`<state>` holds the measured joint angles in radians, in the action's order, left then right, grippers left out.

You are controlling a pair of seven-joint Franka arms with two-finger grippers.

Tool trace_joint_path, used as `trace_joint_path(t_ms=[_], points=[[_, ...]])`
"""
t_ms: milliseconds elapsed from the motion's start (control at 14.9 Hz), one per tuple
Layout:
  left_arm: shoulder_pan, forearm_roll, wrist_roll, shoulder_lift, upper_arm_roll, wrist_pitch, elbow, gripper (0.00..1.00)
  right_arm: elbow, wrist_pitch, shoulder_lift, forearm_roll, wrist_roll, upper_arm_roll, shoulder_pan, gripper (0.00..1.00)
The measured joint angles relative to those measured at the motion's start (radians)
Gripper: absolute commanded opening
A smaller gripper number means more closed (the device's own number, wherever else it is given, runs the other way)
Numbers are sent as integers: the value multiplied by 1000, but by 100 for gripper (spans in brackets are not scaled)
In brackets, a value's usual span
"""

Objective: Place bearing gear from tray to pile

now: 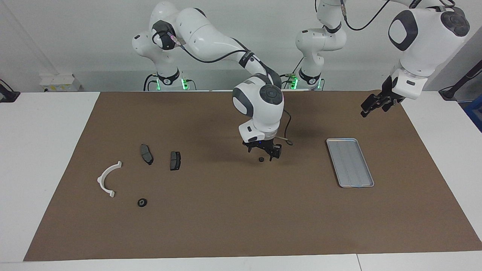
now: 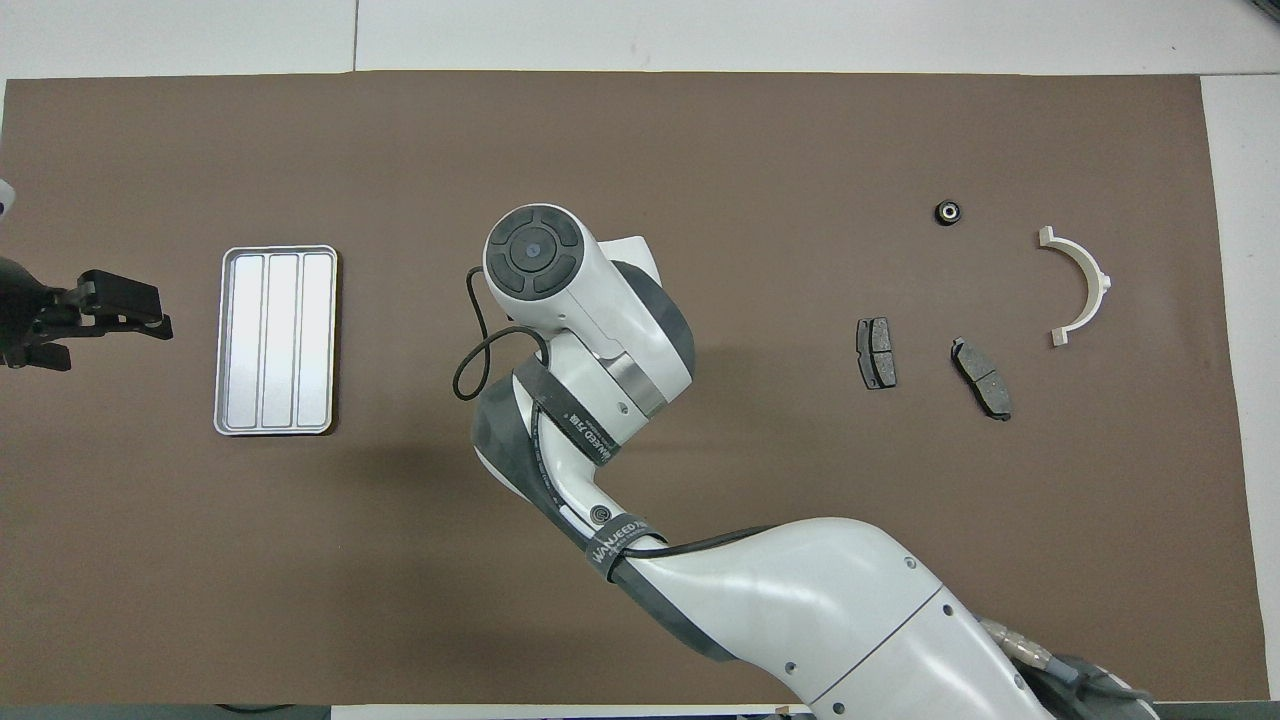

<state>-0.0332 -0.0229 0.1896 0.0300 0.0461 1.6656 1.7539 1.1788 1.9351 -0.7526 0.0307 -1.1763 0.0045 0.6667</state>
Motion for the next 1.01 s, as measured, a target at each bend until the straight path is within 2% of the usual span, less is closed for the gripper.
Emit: trace_joint_path(t_ms=[604,939,1006], points=[[0,23,-32,-3,-23,-34,-35,100,6,50,-51,0,0,0,9,100],[0,23,-33,-7,-26,-79,-69,100,48,71,-53,-19,0,1,8,94],[0,23,-33,-7,-26,-90,-80,100,58,85,-53,-20,0,1,8,88]])
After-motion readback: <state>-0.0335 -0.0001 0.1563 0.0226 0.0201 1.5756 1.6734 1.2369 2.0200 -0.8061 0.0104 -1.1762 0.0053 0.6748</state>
